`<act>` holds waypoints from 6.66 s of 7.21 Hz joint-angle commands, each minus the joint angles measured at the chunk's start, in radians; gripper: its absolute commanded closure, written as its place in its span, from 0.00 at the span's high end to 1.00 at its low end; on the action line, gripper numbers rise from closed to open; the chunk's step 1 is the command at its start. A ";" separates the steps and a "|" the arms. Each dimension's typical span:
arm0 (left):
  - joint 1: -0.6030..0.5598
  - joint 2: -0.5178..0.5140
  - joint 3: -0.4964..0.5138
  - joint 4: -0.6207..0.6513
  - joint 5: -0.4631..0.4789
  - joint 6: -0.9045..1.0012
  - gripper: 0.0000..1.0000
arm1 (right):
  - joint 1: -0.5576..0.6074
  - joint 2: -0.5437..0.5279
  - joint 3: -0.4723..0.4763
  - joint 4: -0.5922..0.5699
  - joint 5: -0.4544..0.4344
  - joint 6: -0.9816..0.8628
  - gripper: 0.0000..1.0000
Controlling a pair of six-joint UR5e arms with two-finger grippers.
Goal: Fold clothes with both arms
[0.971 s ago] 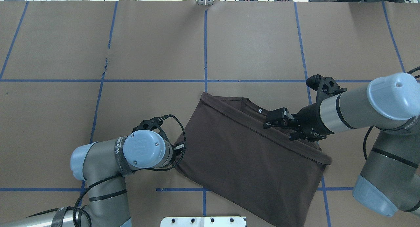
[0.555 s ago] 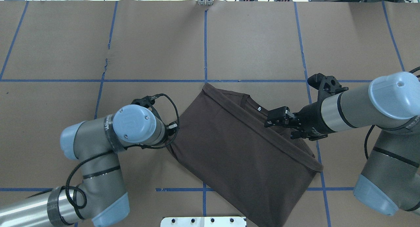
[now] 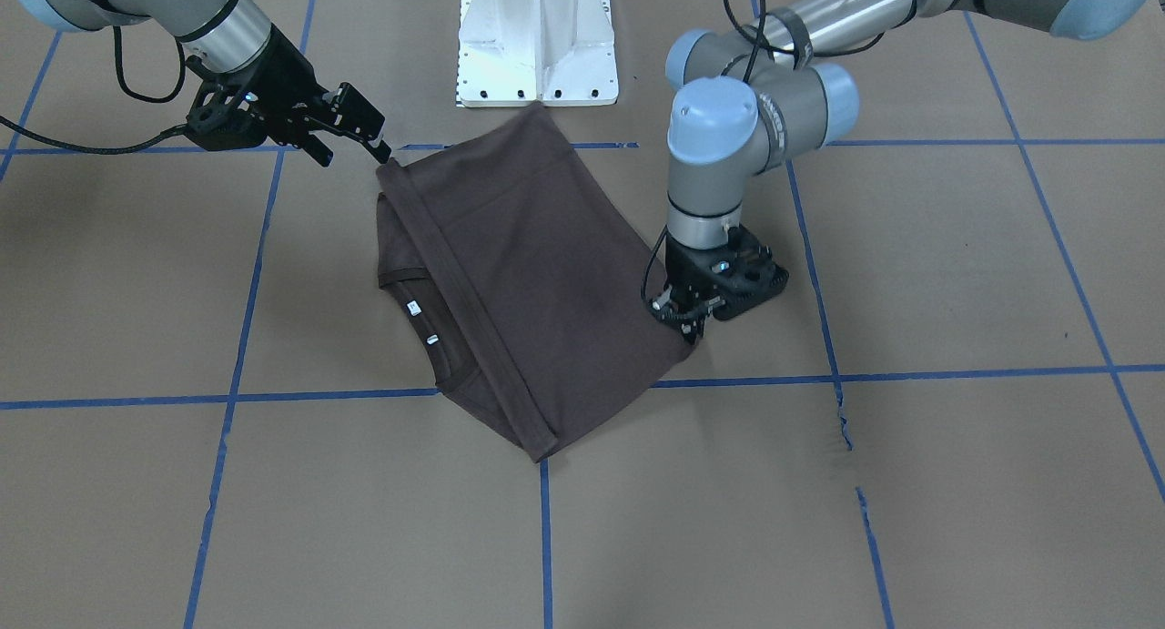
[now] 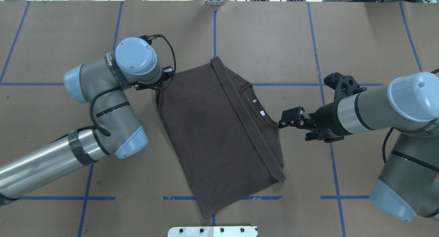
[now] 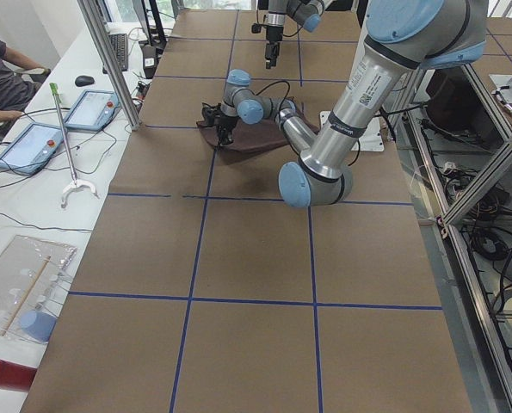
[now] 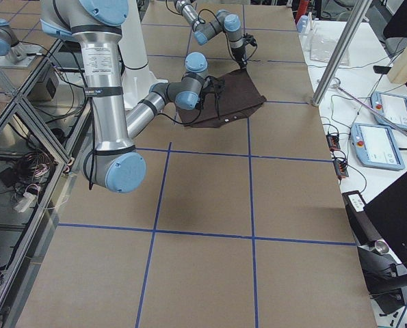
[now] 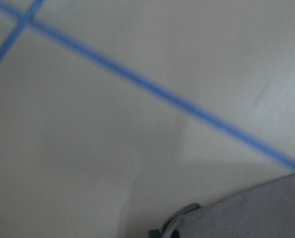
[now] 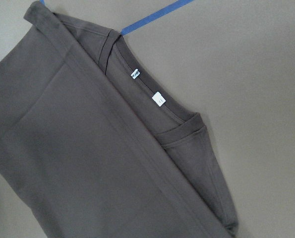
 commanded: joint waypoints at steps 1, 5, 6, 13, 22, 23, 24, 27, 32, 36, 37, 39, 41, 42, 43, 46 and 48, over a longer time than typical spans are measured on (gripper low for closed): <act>-0.029 -0.183 0.331 -0.189 0.076 0.103 0.00 | 0.001 0.002 -0.005 0.000 -0.027 -0.006 1.00; -0.032 -0.250 0.556 -0.475 0.150 0.138 0.42 | -0.005 0.053 -0.060 -0.003 -0.040 -0.009 1.00; -0.045 -0.247 0.549 -0.476 0.150 0.193 0.99 | -0.007 0.053 -0.062 -0.008 -0.044 -0.011 1.00; -0.047 0.095 -0.189 -0.061 -0.037 0.365 1.00 | -0.198 0.401 -0.308 -0.445 -0.259 -0.218 1.00; -0.017 0.155 -0.294 -0.027 -0.037 0.356 1.00 | -0.278 0.452 -0.393 -0.572 -0.266 -0.262 1.00; -0.017 0.155 -0.294 -0.027 -0.037 0.355 1.00 | -0.277 0.452 -0.388 -0.580 -0.266 -0.267 1.00; -0.017 0.155 -0.294 -0.027 -0.037 0.355 1.00 | -0.274 0.453 -0.381 -0.603 -0.266 -0.273 1.00; -0.017 0.155 -0.293 -0.027 -0.037 0.355 1.00 | -0.271 0.447 -0.362 -0.632 -0.261 -0.286 1.00; -0.017 0.155 -0.287 -0.028 -0.037 0.355 1.00 | -0.272 0.458 -0.370 -0.623 -0.263 -0.287 1.00; -0.017 0.155 -0.293 -0.027 -0.038 0.353 1.00 | -0.272 0.453 -0.370 -0.626 -0.257 -0.289 1.00; -0.017 0.155 -0.293 -0.027 -0.038 0.352 1.00 | -0.272 0.447 -0.370 -0.627 -0.258 -0.289 1.00; -0.017 0.155 -0.293 -0.027 -0.038 0.351 1.00 | -0.266 0.444 -0.367 -0.633 -0.260 -0.307 1.00; -0.016 0.154 -0.294 -0.028 -0.038 0.351 1.00 | -0.254 0.437 -0.361 -0.646 -0.260 -0.309 1.00; -0.010 0.154 -0.293 -0.028 -0.038 0.351 1.00 | -0.249 0.432 -0.356 -0.658 -0.258 -0.309 1.00; -0.008 0.154 -0.293 -0.028 -0.038 0.351 1.00 | -0.248 0.409 -0.327 -0.675 -0.260 -0.316 1.00; -0.002 0.149 -0.294 -0.030 -0.038 0.332 1.00 | -0.242 0.328 -0.272 -0.690 -0.261 -0.322 1.00; 0.001 0.148 -0.294 -0.028 -0.038 0.330 1.00 | -0.232 0.247 -0.203 -0.692 -0.261 -0.327 1.00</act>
